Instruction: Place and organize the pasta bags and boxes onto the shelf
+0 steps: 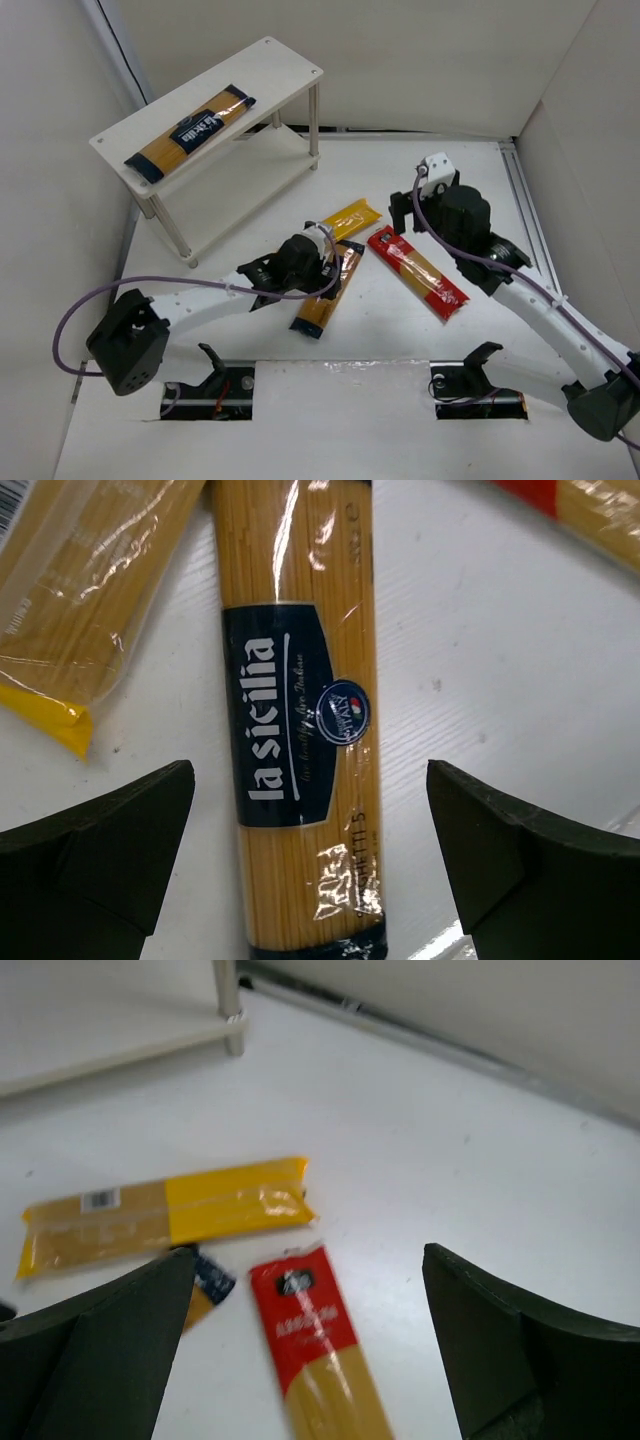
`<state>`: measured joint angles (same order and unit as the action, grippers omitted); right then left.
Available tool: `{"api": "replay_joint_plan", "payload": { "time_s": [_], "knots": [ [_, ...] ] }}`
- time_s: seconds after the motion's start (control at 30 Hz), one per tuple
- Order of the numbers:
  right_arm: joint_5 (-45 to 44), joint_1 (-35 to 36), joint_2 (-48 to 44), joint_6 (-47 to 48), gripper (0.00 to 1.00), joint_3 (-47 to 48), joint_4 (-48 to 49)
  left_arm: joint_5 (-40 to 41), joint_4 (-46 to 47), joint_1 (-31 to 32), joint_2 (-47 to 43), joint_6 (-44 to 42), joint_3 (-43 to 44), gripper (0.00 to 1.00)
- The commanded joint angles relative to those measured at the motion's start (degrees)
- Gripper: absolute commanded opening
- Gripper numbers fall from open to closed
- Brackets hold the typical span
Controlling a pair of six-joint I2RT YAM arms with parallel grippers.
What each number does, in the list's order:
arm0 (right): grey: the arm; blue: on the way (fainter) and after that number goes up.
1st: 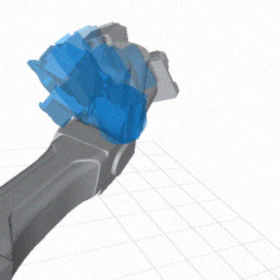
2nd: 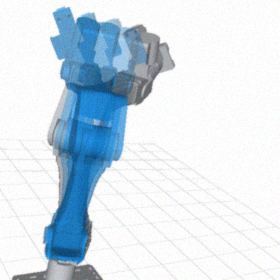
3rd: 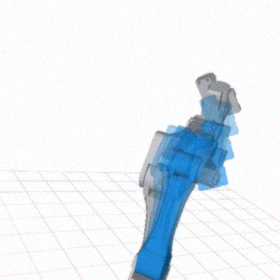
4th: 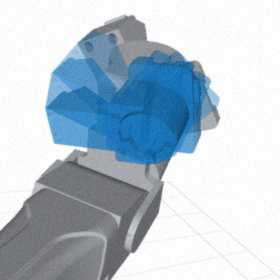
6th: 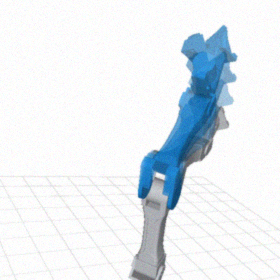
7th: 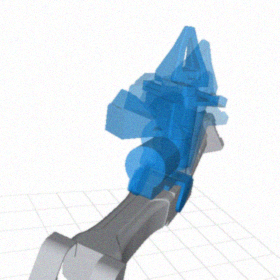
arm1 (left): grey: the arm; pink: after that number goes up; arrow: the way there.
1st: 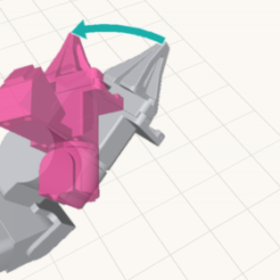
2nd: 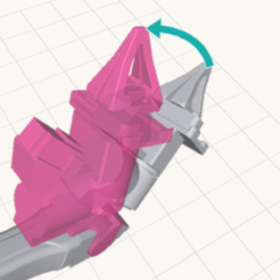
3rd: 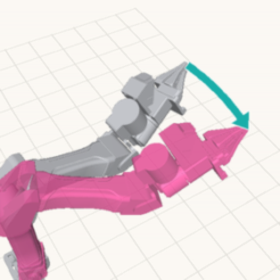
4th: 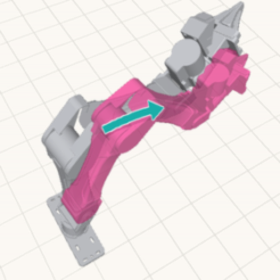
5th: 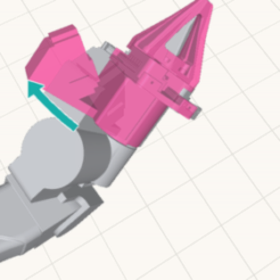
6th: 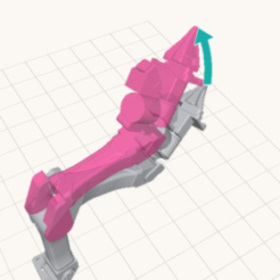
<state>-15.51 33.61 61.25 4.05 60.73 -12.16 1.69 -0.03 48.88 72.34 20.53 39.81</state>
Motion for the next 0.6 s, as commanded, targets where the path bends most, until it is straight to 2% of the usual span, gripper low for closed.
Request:
{"api": "replay_joint_plan", "payload": {
  "time_s": [0.0,0.13,0.27,0.37,0.57],
  "knots": [
    [2.68,-0.29,-7.79,-7.21,1.0,-4.89,-1.01,0.49,0.65,-0.19,3.76,-3.66,1.76,1.0],
    [5.66,-1.44,-12.82,-7.83,1.0,-9.12,-2.25,2.96,1.52,-0.19,9.74,-3.66,2.28,1.0],
    [7.51,-2.66,-14.58,-7.31,1.0,-10.19,-3.66,-2.48,3.37,1.2,14.76,-4.71,4.21,1.0],
    [7.51,-2.67,-15.2,-6.69,1.0,-10.71,-4.97,-2.48,3.37,3.23,18.18,-4.71,6.14,1.0],
    [7.51,-3.8,-16.78,-6.16,1.0,-12.47,-4.98,-1.26,0.83,3.24,24.59,-4.71,9.4,1.0]
  ]
}}
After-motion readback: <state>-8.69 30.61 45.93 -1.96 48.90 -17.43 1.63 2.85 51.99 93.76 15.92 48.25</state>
